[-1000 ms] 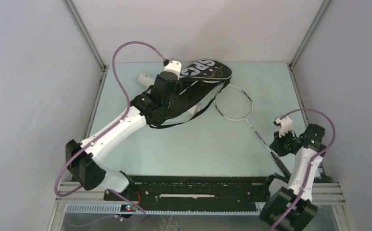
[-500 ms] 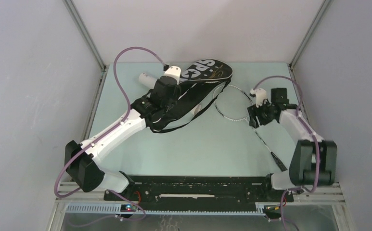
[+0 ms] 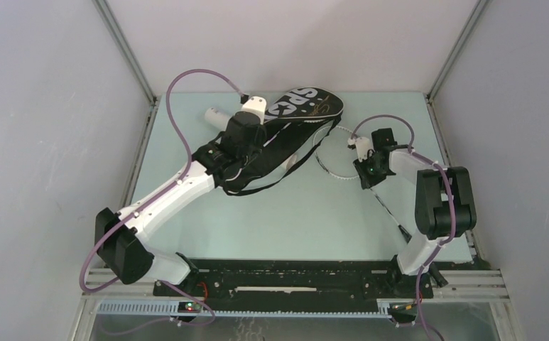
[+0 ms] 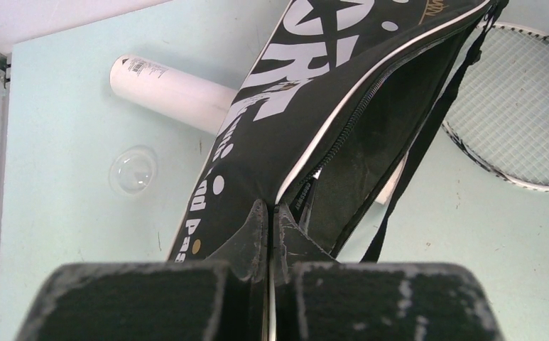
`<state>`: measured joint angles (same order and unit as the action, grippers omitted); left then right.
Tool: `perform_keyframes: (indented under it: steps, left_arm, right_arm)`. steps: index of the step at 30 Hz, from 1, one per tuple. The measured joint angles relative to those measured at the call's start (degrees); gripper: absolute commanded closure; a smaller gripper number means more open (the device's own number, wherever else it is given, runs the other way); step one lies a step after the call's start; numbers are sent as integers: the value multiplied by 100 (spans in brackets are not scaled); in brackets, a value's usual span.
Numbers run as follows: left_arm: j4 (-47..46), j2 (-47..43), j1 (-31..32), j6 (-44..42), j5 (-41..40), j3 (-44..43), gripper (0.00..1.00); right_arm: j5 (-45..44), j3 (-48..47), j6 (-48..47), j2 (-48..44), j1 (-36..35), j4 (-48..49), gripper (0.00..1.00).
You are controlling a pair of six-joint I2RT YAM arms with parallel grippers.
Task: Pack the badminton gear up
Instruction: Pick up the racket from the center of the board.
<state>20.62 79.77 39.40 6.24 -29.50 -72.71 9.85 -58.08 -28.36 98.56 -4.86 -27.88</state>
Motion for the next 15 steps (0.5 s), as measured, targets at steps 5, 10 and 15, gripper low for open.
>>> perform_keyframes:
  steps: [5,10,15]
  left_arm:
    - [-11,-4,-22,42,31,0,100]
    - [-11,-4,-22,192,103,0,100]
    - [13,-4,-33,581,118,0,100]
  right_arm:
    - [-61,-188,22,146,-81,-216,100]
    - [44,-243,70,151,26,-284,100]
    - [166,-251,96,-127,647,-363,100]
